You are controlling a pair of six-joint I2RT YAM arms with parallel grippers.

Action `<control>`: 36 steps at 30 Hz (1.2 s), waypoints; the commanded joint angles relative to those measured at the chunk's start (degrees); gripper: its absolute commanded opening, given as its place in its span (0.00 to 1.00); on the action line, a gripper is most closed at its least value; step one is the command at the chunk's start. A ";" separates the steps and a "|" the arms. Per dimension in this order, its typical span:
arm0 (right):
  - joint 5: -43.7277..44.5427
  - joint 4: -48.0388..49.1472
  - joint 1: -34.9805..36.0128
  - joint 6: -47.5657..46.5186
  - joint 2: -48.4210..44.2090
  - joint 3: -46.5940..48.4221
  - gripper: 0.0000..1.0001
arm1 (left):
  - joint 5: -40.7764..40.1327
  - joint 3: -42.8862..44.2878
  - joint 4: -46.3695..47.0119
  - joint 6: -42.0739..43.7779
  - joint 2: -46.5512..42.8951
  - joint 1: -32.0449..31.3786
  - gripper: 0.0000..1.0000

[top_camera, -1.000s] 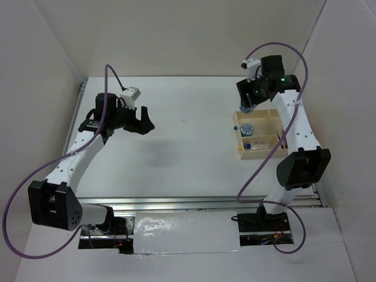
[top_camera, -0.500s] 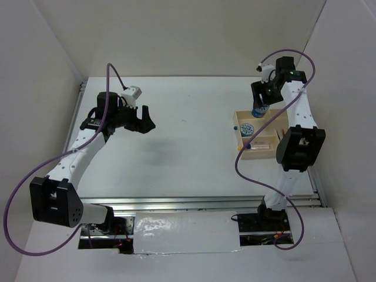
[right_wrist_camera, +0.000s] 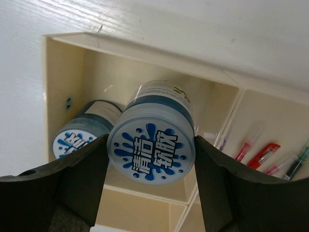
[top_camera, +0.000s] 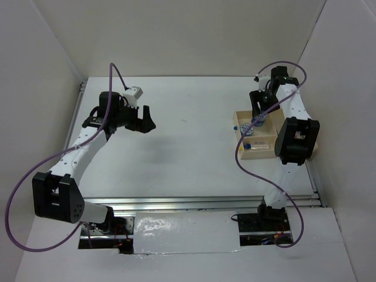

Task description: Sort the stationery into containers

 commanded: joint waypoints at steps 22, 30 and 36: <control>-1.33 0.16 1.97 3.81 -12.16 4.44 1.00 | -2.40 8.79 -7.26 0.22 2.74 3.41 0.99; -12.59 12.68 2.41 9.52 -39.33 -20.17 1.00 | -6.26 4.58 -9.11 2.41 -4.73 10.71 0.99; -10.14 26.77 1.09 10.94 -65.50 -46.83 1.00 | -14.00 -0.78 -9.12 5.58 -12.63 12.73 0.99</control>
